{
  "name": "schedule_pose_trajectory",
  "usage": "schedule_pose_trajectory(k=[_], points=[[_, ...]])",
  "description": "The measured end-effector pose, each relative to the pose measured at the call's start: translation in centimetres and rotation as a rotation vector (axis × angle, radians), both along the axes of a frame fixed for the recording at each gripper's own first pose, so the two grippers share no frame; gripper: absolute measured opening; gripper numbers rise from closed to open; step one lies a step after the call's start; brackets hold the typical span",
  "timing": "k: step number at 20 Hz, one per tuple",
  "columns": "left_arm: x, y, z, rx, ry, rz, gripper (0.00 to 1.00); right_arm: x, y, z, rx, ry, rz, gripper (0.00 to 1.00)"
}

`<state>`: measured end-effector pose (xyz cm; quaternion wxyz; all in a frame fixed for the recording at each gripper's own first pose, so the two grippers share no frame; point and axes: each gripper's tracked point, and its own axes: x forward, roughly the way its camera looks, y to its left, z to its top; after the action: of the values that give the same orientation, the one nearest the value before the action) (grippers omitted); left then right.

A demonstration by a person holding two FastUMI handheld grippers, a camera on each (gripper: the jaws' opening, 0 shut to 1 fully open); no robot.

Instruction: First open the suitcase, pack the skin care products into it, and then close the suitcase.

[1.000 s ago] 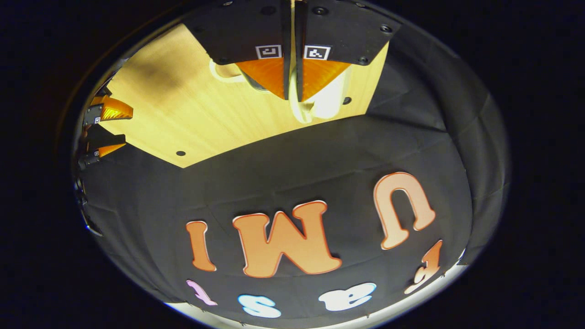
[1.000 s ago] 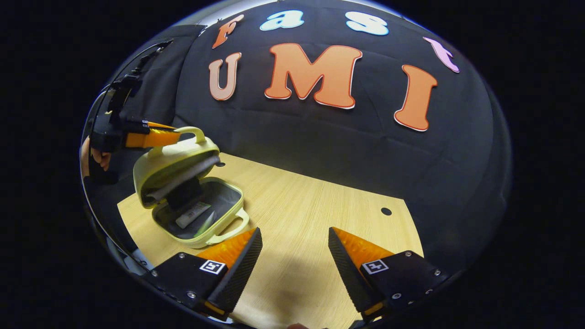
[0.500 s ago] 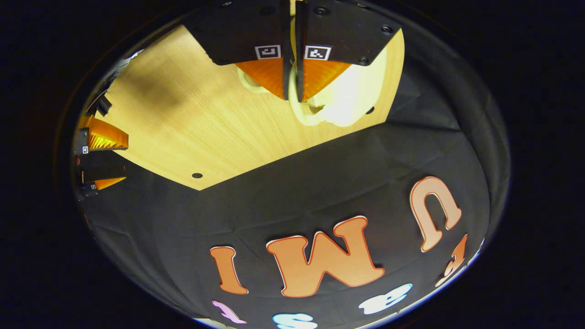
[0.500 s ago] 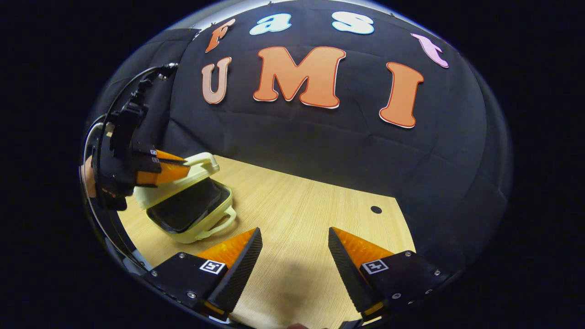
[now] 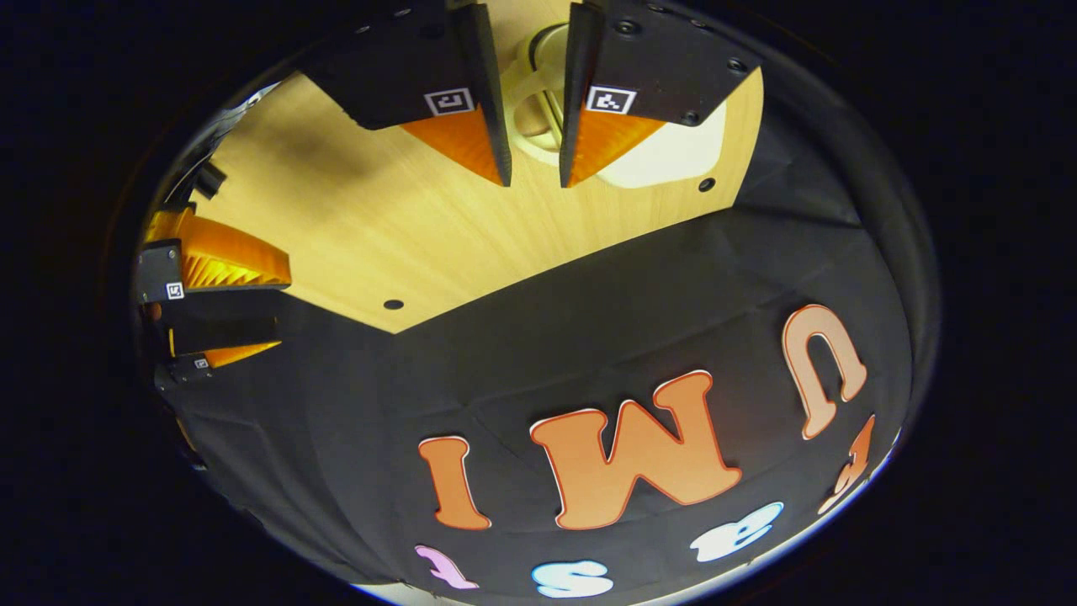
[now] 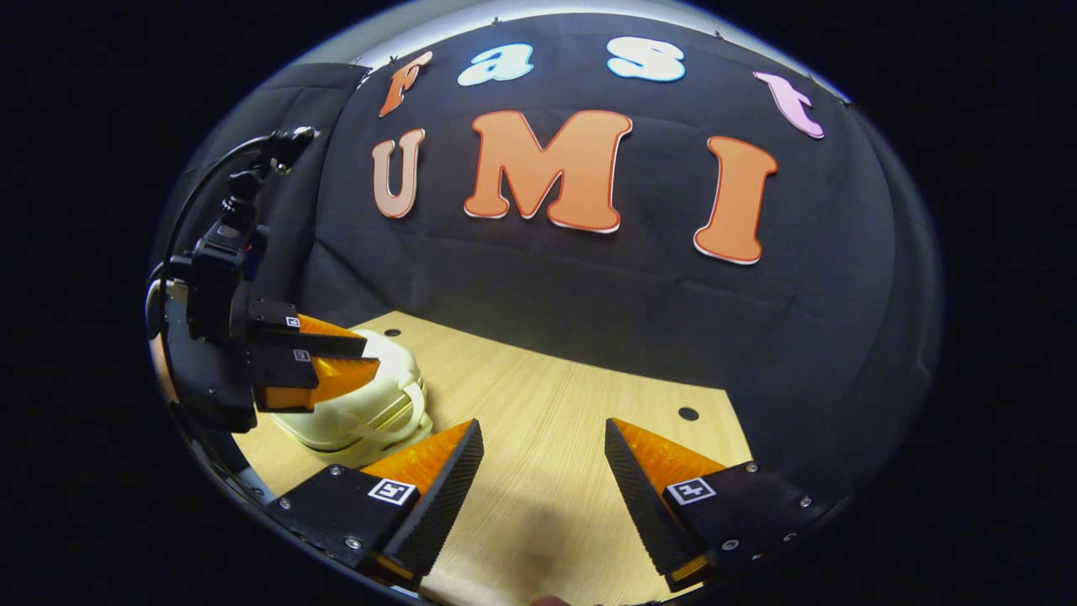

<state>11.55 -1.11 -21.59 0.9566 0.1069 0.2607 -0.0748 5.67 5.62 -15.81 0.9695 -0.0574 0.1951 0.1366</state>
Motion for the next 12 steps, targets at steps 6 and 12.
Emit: schedule_pose_trajectory(k=[6, 12], points=[[1.1, -0.8, 6.5, -0.092, -0.176, 0.076, 0.86, 2.2, -0.2, 5.3, 0.02, -0.183, -0.056, 0.93], [0.8, -0.4, 10.7, -0.21, -0.31, 0.167, 0.94, 2.8, -0.1, 8.3, 0.098, -0.273, -0.096, 0.92]])
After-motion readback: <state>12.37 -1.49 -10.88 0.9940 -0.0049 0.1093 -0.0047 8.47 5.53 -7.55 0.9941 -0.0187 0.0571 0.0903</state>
